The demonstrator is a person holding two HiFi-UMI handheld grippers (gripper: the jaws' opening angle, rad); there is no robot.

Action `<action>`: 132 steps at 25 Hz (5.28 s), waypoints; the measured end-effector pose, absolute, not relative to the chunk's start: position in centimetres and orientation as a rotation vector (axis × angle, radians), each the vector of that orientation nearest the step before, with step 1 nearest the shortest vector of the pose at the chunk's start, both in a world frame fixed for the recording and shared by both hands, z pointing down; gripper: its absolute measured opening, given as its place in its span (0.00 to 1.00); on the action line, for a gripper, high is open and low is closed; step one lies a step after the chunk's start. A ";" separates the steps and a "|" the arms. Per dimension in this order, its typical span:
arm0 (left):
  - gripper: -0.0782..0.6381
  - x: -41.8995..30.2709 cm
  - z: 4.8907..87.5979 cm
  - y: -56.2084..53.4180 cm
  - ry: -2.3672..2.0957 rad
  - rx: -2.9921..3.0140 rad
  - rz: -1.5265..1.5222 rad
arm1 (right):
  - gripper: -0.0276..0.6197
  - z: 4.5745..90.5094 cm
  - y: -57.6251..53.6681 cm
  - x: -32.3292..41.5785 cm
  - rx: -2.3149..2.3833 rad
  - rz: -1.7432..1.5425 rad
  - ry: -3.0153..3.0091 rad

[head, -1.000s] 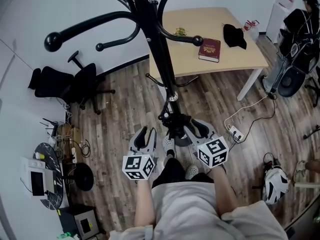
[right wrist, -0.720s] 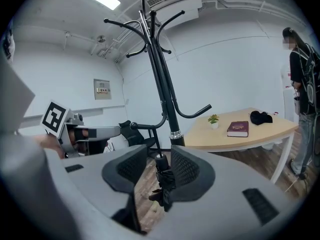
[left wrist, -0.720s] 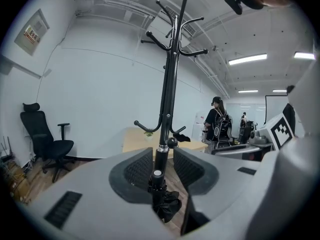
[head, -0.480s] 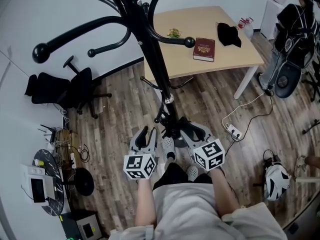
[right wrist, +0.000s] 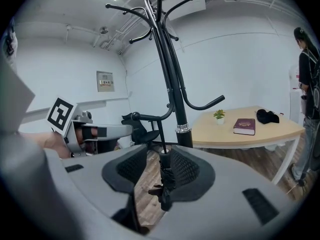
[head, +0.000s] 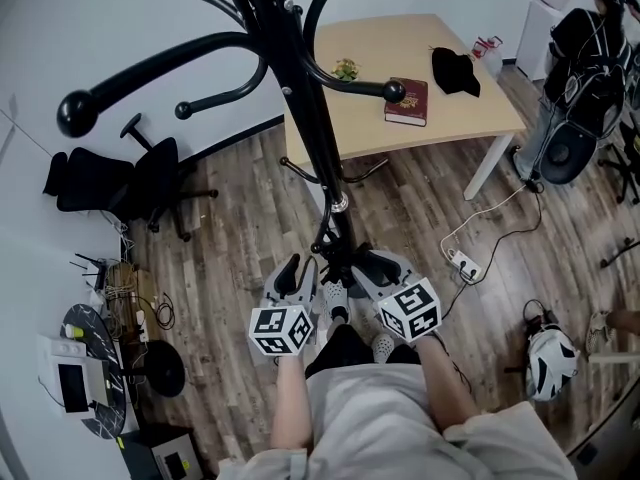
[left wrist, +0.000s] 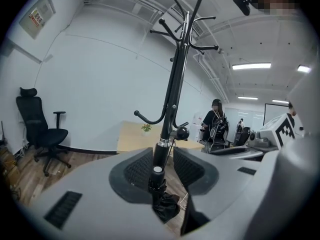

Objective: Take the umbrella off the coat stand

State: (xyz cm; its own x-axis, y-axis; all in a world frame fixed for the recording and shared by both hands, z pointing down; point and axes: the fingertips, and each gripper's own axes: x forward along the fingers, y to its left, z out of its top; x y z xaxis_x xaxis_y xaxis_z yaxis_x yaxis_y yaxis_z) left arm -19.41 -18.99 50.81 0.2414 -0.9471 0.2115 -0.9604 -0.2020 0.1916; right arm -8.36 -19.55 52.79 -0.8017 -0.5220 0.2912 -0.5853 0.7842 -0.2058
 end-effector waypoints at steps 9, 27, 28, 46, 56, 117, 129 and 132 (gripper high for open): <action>0.30 -18.7 52.4 -21.1 -1.608 2.357 -0.024 | 0.29 53.3 -20.4 -11.1 0.794 0.418 -2.782; 0.30 -17.0 53.0 -25.7 -1.382 2.525 -0.052 | 0.28 53.1 -23.0 -13.0 0.638 0.337 -2.831; 0.30 -17.3 53.0 -25.8 -1.387 2.517 -0.059 | 0.28 53.1 -23.1 -13.0 0.637 0.337 -2.832; 0.14 -17.7 51.9 -26.2 -1.414 2.606 0.005 | 0.25 53.2 -24.4 -14.6 0.718 0.277 -2.846; 0.14 -18.2 51.9 -25.6 -1.395 2.617 0.016 | 0.23 54.3 -25.3 -16.3 0.814 0.304 -2.808; 0.14 -19.2 48.2 -22.8 -1.662 2.621 0.002 | 0.06 49.5 -23.7 -13.0 1.132 0.125 -2.811; 0.14 -19.2 47.9 -21.5 -1.686 2.625 0.011 | 0.06 49.0 -22.8 -12.9 1.116 0.115 -2.817; 0.14 -19.7 47.8 -21.1 -1.701 2.621 0.009 | 0.06 48.9 -22.3 -13.3 1.094 0.106 -2.825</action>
